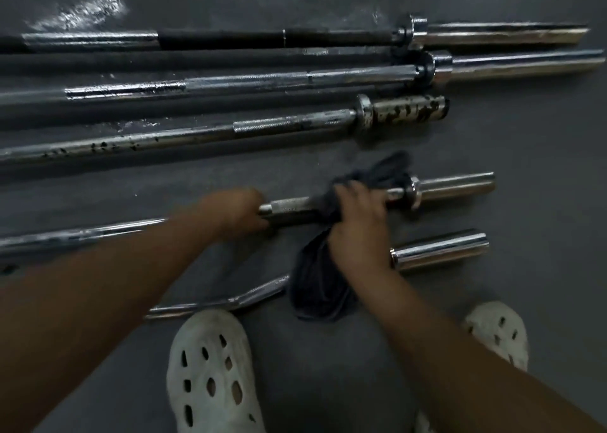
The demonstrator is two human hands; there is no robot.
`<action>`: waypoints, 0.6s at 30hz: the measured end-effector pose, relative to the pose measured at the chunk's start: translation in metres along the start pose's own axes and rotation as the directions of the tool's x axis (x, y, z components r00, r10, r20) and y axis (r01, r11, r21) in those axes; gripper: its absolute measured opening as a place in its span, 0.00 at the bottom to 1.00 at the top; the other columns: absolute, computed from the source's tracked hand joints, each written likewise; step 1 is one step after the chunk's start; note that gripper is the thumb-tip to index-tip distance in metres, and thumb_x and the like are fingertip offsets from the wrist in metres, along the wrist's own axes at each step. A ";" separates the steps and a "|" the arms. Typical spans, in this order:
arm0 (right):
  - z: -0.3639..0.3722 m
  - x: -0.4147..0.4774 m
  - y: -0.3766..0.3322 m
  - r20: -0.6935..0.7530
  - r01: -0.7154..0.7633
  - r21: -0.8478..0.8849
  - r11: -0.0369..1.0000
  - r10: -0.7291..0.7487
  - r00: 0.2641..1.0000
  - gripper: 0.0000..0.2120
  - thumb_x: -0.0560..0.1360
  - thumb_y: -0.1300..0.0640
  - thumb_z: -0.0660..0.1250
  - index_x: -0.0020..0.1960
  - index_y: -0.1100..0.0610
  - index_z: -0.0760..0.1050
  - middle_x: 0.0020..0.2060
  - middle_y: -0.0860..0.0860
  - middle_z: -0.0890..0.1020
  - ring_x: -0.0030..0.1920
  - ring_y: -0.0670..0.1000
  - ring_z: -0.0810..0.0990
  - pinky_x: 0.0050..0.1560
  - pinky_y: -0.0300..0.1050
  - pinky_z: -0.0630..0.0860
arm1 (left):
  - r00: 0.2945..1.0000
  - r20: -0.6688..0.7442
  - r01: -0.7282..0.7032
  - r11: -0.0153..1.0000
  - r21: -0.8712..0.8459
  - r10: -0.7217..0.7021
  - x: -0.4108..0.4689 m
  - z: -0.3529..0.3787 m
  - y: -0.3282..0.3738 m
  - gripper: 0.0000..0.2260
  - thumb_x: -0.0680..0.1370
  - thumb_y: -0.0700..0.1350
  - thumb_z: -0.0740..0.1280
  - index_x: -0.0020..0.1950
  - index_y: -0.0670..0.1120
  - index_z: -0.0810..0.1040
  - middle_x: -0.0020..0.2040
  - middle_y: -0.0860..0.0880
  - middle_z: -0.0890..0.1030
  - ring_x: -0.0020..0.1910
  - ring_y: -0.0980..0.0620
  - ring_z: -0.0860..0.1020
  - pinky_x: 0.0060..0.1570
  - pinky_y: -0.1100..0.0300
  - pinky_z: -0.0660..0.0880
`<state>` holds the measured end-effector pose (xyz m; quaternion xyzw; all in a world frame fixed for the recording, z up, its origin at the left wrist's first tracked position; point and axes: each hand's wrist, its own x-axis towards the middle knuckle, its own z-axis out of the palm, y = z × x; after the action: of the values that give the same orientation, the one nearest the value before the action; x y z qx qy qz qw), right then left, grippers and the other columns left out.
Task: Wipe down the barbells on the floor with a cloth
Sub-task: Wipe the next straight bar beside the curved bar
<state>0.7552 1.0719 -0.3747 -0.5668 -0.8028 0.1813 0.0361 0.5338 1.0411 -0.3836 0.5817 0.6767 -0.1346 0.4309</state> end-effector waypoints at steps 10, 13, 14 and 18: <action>0.002 0.004 -0.012 0.023 -0.024 0.111 0.994 0.021 0.999 0.26 0.65 0.64 0.62 0.62 0.58 0.77 0.65 0.55 0.75 0.67 0.60 0.71 0.71 0.53 0.67 | 0.992 -0.120 -0.033 0.998 0.053 0.040 0.007 0.016 0.000 0.11 0.76 0.49 0.69 0.56 0.47 0.77 0.51 0.42 0.82 0.48 0.43 0.80 0.42 0.57 0.71; 0.007 -0.011 -0.044 0.192 0.235 0.124 0.964 -0.256 0.948 0.18 0.68 0.54 0.66 0.58 0.54 0.77 0.62 0.52 0.75 0.64 0.57 0.71 0.65 0.51 0.71 | 0.962 0.269 0.018 0.979 -0.201 0.038 0.024 -0.014 -0.002 0.05 0.78 0.44 0.68 0.51 0.45 0.81 0.46 0.40 0.83 0.35 0.49 0.77 0.36 0.59 0.72; -0.003 -0.002 -0.033 0.177 0.243 0.100 0.965 -0.258 0.950 0.15 0.69 0.50 0.67 0.54 0.52 0.77 0.59 0.51 0.76 0.62 0.55 0.72 0.60 0.50 0.73 | 0.967 0.253 0.017 0.982 -0.188 0.032 0.023 -0.017 -0.001 0.05 0.78 0.45 0.68 0.52 0.46 0.80 0.47 0.40 0.83 0.36 0.49 0.77 0.35 0.59 0.71; -0.031 0.025 0.050 -0.053 -0.120 -0.118 0.986 0.114 0.992 0.11 0.68 0.54 0.68 0.50 0.53 0.76 0.50 0.54 0.77 0.55 0.61 0.74 0.51 0.55 0.73 | 0.928 -0.365 0.028 0.965 0.260 0.071 -0.010 0.029 0.003 0.12 0.76 0.51 0.68 0.56 0.49 0.72 0.52 0.45 0.81 0.51 0.41 0.80 0.42 0.55 0.70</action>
<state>0.7994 1.1177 -0.3658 -0.6182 -0.7766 0.1209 0.0095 0.5488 1.0154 -0.3921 0.6555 0.7159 -0.1051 0.2163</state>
